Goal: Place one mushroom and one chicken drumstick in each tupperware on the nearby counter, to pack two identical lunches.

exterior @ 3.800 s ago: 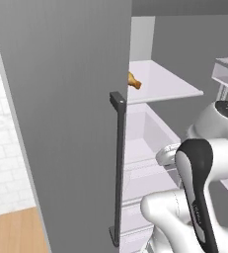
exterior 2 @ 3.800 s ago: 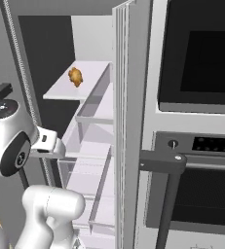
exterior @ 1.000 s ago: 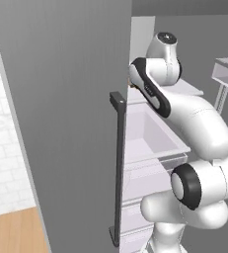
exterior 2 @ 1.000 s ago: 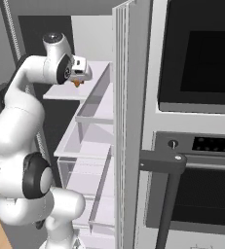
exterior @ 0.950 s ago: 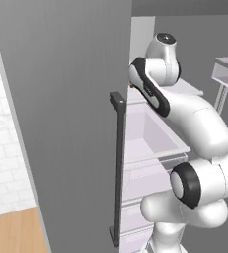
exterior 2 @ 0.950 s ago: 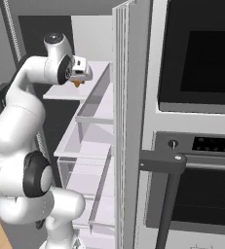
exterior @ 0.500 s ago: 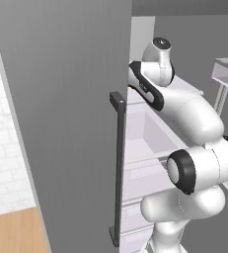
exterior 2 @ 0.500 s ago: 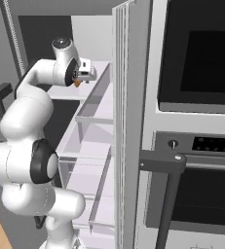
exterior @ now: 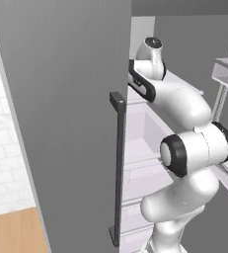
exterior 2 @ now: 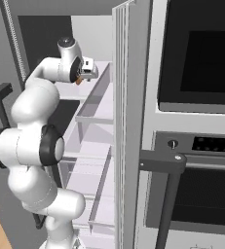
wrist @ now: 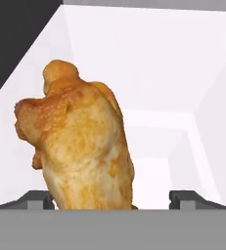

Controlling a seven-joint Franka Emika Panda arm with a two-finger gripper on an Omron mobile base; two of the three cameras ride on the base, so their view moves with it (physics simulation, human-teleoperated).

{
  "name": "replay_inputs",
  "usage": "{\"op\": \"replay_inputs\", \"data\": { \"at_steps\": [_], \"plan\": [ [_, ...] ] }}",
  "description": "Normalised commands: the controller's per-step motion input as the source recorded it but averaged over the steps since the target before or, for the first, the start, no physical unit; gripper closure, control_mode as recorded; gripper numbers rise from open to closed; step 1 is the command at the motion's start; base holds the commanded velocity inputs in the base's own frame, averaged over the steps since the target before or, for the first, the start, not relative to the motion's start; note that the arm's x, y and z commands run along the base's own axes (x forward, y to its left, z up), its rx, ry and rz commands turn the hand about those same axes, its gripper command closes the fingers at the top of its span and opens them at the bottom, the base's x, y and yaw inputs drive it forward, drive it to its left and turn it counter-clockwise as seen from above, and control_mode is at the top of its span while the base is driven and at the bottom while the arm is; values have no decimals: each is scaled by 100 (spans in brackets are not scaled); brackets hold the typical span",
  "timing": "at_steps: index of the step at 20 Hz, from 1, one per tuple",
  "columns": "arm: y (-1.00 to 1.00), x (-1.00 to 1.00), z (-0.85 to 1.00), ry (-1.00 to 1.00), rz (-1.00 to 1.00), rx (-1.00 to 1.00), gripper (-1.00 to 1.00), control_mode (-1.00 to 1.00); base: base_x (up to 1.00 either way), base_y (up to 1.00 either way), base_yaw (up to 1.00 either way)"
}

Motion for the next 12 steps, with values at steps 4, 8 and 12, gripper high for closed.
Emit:
{"op": "replay_inputs", "data": {
  "at_steps": [4, 8, 12],
  "plan": [
    [0, -4, -35, 0, 3, 0, 100, -100, 0, 0, 0],
    [0, -58, -13, -5, 1, 3, 100, -100, 0, 0, 0],
    [0, -100, 0, -9, 0, 4, 100, -100, 0, 0, 0]
  ]
}}
